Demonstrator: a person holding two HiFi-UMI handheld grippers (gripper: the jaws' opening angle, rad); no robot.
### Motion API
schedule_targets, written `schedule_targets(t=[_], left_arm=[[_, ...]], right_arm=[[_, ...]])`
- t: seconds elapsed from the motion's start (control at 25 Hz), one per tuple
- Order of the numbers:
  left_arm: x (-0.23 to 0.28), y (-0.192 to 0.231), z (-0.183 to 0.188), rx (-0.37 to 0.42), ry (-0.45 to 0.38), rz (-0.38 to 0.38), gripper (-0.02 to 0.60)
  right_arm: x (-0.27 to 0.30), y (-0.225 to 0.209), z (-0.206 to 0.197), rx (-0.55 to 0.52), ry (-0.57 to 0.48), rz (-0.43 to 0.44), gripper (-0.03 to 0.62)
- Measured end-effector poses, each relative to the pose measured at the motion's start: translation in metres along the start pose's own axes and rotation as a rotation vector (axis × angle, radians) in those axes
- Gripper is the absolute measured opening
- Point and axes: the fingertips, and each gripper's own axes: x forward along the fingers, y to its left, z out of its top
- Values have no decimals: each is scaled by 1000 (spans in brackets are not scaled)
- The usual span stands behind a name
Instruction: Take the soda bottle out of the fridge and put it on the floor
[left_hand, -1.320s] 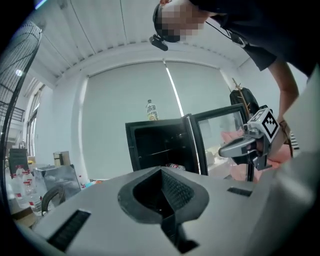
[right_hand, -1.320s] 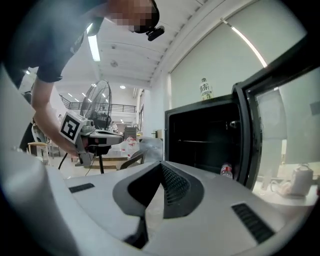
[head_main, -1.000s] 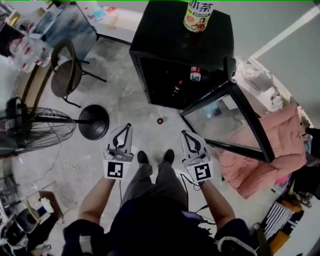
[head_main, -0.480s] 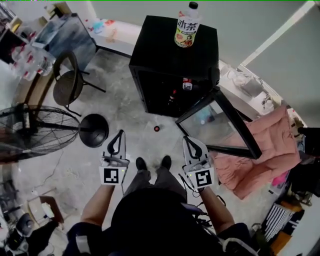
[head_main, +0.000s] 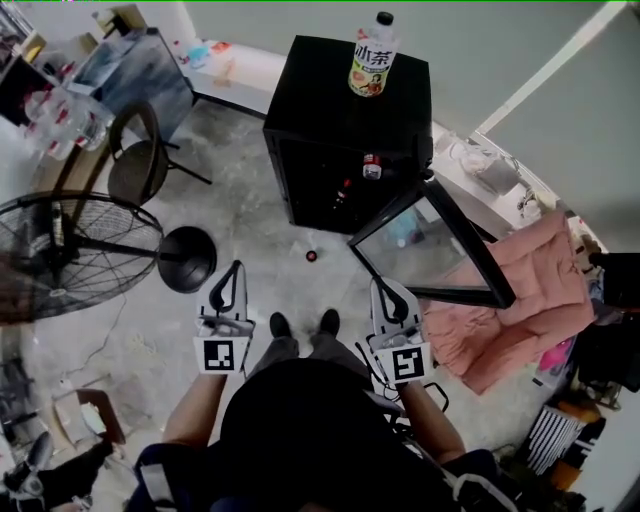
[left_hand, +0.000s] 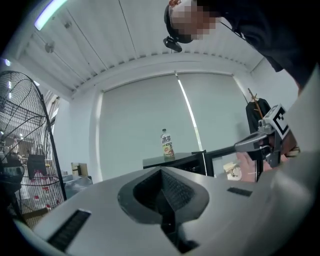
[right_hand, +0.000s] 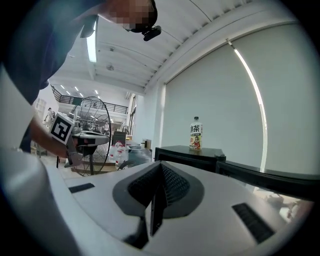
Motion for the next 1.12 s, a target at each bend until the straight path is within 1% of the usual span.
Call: schedule_targets(t=[0.16,0.32,0.44,0.6,0.72,0.96,1.12], left_arm=[[-2,3,5,12,-7,14,21],[-3,5,7,19,-6,28,21],[-2,4,9,12,-9,42,21],[-2,3,11,4,-23,44,21],[0,1,14,5,-33,42,21],[0,-3,12,4,-27,38,21],[2,-5,10,-11,-27,38,21]], right_arm=[[-2,3,-1,-23,17,-1,20],[0,2,7,-35,14,-18,20],[3,1,8,-41,16,-29,20],[6,4,8,-29,26,-41,20],[6,4,11,-40,24,-42,18],[8,5,12,-47,23,-34,18],[12,5,12,-56,29,-26,18]])
